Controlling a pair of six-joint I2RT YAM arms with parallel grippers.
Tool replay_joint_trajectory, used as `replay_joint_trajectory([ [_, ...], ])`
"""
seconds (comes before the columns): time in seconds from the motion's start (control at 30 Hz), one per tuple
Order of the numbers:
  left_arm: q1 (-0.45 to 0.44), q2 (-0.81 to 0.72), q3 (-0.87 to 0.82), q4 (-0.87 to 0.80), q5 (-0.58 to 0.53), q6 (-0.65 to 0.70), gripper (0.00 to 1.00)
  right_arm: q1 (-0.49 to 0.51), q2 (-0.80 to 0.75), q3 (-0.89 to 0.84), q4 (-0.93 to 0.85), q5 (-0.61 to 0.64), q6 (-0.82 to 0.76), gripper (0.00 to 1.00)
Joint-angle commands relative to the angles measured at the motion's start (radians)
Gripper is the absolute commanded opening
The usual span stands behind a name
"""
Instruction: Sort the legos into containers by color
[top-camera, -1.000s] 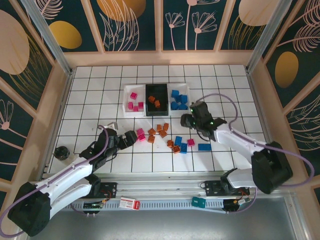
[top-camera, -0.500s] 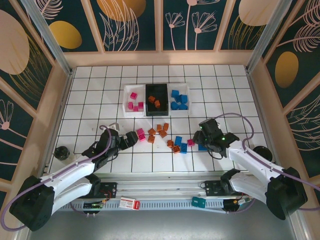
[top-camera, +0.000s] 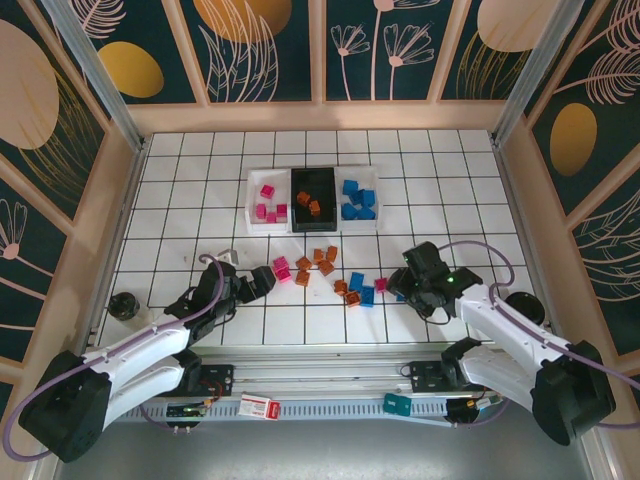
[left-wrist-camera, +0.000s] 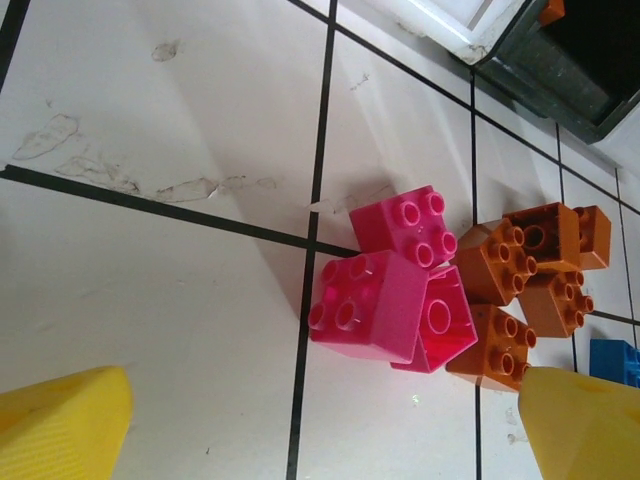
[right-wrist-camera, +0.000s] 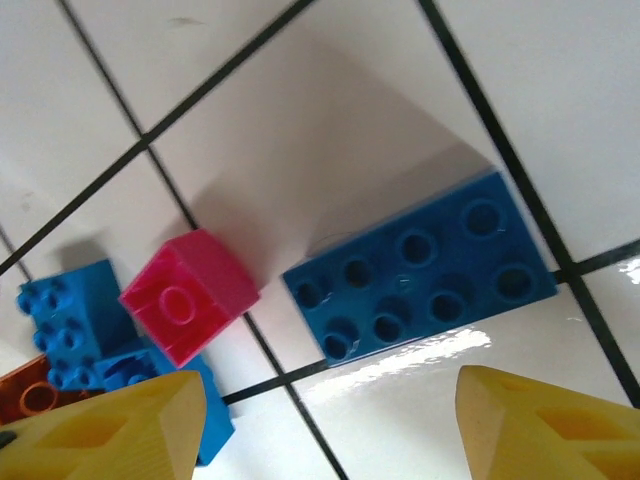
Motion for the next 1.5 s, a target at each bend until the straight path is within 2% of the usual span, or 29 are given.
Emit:
replay_joint_trajectory([
  [0.0, -0.001, -0.014, -0.007, 0.021, 0.009, -0.003, 0.98, -0.051, 0.034, -0.014, 0.007, -0.041, 0.032, 0.69],
  [0.23, -0.001, -0.039, -0.007, 0.006, 0.001, -0.003, 0.98, -0.138, 0.116, 0.026, 0.057, -0.050, -0.029, 0.70],
  [0.5, -0.001, -0.045, -0.010, 0.001, -0.003, -0.005, 0.99, -0.152, 0.270, 0.094, 0.047, -0.040, -0.101, 0.68],
  [0.63, -0.002, -0.047, -0.014, 0.001, -0.003, -0.007, 0.98, -0.152, 0.288, 0.116, 0.058, -0.052, -0.132, 0.59],
  [0.87, -0.002, -0.038, 0.001, 0.000, 0.003, 0.000, 0.98, -0.153, 0.282, 0.117, 0.094, -0.083, -0.176, 0.31],
  [1.0, -0.002, -0.027, 0.009, 0.001, 0.008, 0.003, 0.99, -0.146, 0.286, 0.122, 0.120, -0.071, -0.237, 0.26],
  [1.2, -0.002, -0.020, 0.022, -0.006, 0.013, 0.005, 0.99, -0.115, 0.288, 0.161, 0.134, 0.036, -0.359, 0.28],
  [1.47, -0.002, -0.017, 0.039, -0.025, 0.014, 0.009, 0.99, -0.088, 0.426, 0.159, 0.186, 0.077, -0.423, 0.49],
])
